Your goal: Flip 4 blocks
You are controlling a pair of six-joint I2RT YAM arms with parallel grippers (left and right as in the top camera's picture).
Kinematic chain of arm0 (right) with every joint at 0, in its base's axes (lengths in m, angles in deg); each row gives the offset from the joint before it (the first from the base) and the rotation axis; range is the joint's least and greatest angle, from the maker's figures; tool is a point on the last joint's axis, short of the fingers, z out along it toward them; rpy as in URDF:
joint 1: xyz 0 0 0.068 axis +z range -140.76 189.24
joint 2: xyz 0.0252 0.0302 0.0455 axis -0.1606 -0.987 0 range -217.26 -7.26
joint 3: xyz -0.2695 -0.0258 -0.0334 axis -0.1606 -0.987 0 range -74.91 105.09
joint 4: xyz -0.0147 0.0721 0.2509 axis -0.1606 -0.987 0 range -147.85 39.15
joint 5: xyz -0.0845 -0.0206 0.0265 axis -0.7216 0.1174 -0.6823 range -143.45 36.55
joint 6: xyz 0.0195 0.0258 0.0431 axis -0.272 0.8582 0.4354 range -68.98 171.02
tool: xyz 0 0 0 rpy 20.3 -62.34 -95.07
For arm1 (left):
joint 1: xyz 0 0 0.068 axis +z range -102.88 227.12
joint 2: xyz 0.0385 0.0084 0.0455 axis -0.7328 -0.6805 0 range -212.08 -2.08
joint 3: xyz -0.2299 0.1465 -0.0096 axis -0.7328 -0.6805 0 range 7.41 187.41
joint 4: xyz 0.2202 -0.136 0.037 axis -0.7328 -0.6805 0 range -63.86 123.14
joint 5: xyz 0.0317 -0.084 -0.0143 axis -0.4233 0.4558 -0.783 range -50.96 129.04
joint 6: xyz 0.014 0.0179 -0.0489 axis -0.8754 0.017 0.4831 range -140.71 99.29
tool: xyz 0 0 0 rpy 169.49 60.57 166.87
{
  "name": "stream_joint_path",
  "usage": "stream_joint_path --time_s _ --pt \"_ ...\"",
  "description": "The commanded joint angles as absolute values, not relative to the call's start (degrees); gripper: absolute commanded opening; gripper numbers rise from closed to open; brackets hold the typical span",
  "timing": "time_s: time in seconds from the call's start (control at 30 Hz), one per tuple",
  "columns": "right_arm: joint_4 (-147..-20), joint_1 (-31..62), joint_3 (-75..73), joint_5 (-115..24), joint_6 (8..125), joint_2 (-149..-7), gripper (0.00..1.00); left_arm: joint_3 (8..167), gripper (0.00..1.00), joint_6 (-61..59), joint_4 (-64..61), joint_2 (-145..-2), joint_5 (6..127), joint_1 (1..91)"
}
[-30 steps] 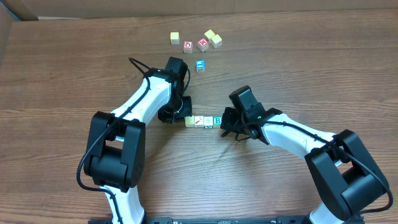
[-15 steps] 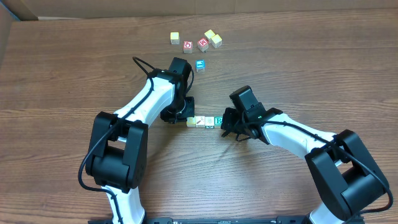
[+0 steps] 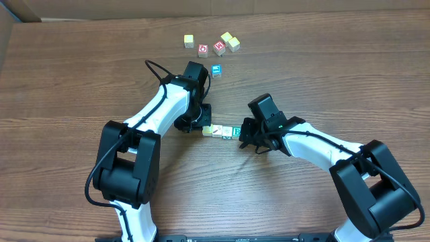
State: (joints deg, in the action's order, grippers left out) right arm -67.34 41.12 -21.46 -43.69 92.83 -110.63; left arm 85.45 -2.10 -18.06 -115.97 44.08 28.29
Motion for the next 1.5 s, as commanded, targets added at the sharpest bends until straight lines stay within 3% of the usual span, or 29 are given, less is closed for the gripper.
stream_joint_path --time_s 0.0,1.23,1.47 --pt "-67.3 41.4 -21.5 -41.9 93.1 -110.8 0.04 85.1 0.04 -4.0 -17.7 -116.7 46.1 27.2" --pt "-72.7 39.2 -21.5 -39.6 99.1 -110.0 0.04 85.1 0.04 -9.4 -17.2 -116.7 44.6 27.2" --pt "-78.2 37.4 -21.0 -42.3 99.0 -106.2 0.04 85.1 0.04 -9.4 -17.4 -116.7 44.5 27.2"
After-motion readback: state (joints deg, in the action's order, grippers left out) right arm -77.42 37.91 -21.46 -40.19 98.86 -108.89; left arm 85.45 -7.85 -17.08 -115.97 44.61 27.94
